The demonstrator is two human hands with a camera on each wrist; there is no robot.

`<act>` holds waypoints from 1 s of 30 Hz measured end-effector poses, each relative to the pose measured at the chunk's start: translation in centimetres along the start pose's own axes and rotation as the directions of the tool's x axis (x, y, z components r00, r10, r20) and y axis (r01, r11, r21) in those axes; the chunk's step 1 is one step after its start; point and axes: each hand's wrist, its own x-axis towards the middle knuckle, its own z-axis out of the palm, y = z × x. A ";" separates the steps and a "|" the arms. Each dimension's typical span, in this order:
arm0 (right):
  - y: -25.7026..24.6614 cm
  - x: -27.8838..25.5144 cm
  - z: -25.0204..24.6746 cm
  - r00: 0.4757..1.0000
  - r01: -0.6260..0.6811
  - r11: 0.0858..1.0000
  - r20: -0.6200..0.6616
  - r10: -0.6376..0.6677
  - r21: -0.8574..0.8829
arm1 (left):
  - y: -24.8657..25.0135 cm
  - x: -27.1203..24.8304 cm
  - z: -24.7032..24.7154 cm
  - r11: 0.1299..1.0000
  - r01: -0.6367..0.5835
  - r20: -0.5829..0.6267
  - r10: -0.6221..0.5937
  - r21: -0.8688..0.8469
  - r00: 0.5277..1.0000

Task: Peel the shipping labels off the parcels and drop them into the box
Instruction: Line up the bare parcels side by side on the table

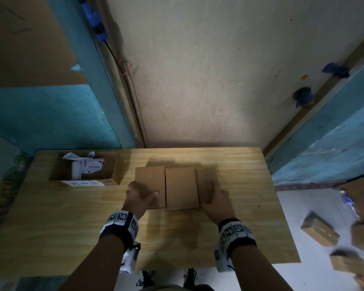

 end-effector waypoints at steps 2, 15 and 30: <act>-0.4 -0.1 -0.2 0.999 -0.044 0.999 -0.008 0.044 -0.031 | 0.1 -0.2 0.0 0.999 0.010 -0.004 -0.010 0.035 1.000; 1.2 0.2 -1.3 0.984 -0.146 0.864 0.157 0.078 0.482 | 1.0 -0.7 -0.3 0.998 0.002 0.008 -0.003 0.058 1.000; 0.3 0.8 -1.2 0.995 -0.064 0.944 0.091 0.037 0.323 | 1.2 0.5 -0.7 0.996 -0.026 0.049 0.030 -0.081 0.998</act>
